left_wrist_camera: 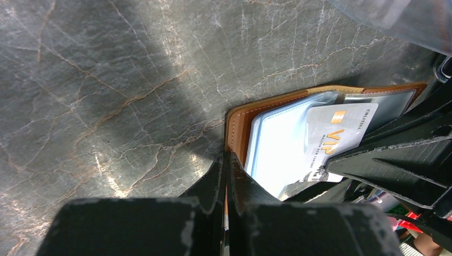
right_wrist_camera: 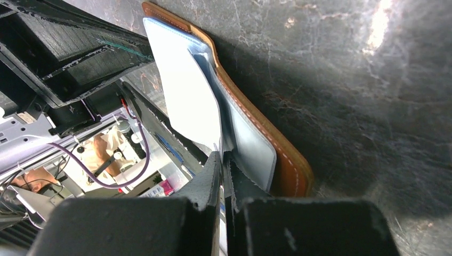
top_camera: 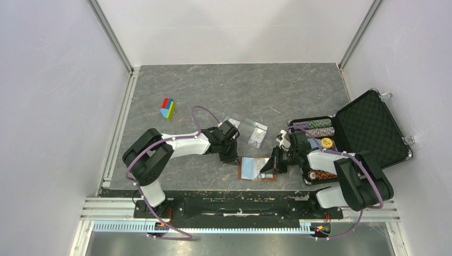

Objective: Put the credit cards into the card holder
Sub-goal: Insert the credit card into the card holder.

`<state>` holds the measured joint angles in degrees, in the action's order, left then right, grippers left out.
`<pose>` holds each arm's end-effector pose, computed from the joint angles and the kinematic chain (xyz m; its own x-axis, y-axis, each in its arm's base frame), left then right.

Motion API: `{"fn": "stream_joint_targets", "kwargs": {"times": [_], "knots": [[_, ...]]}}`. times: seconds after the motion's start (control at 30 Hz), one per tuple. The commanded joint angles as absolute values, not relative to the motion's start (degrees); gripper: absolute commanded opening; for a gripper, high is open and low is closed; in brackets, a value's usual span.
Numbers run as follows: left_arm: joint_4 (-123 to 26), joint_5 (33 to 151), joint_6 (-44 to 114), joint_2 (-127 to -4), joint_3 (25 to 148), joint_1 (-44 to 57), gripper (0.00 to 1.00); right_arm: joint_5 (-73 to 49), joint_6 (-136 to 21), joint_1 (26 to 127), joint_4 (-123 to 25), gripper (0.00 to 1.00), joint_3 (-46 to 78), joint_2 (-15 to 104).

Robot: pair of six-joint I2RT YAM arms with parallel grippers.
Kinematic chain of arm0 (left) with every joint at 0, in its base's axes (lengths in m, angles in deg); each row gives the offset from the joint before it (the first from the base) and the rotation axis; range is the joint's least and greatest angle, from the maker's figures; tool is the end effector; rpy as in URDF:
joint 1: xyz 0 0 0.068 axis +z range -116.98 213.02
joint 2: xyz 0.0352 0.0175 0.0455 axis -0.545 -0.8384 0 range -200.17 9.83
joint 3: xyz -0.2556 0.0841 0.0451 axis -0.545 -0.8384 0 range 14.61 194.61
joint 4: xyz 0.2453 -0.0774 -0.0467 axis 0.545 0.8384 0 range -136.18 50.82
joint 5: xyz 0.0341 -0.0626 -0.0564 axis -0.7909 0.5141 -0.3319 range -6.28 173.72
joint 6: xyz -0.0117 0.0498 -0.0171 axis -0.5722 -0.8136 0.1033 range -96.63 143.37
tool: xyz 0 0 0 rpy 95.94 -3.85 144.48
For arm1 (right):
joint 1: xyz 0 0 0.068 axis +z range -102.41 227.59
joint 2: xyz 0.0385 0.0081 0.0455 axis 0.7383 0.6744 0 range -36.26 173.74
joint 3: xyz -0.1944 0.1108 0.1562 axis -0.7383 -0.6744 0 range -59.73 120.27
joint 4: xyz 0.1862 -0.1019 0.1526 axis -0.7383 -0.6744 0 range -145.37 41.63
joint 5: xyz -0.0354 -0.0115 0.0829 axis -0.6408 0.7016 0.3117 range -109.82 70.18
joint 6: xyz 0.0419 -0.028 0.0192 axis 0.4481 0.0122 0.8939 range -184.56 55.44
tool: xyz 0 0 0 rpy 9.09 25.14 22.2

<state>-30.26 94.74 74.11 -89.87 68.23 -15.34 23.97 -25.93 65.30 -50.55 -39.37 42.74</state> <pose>0.2133 -0.2502 0.1427 -0.9854 -0.0355 -0.1663 0.0477 0.8812 -0.4704 0.1801 0.0833 0.1077 -0.9875 0.1577 -0.0037 0.0966 0.6228 0.7764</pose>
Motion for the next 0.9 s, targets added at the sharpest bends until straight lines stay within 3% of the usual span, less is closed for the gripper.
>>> {"fn": "stream_joint_targets", "kwargs": {"times": [0.0, 0.87], "knots": [[-28.87, 94.12, 74.43, -91.33, 68.79, -16.20, 0.02, 22.00, -28.15, 65.51, -49.41, 0.00, -37.94, 45.08], [-28.34, 93.87, 74.08, -91.93, 69.34, -16.28, 0.02, 15.11, -29.84, 63.91, -63.05, 0.00, -36.08, 35.50]]}}
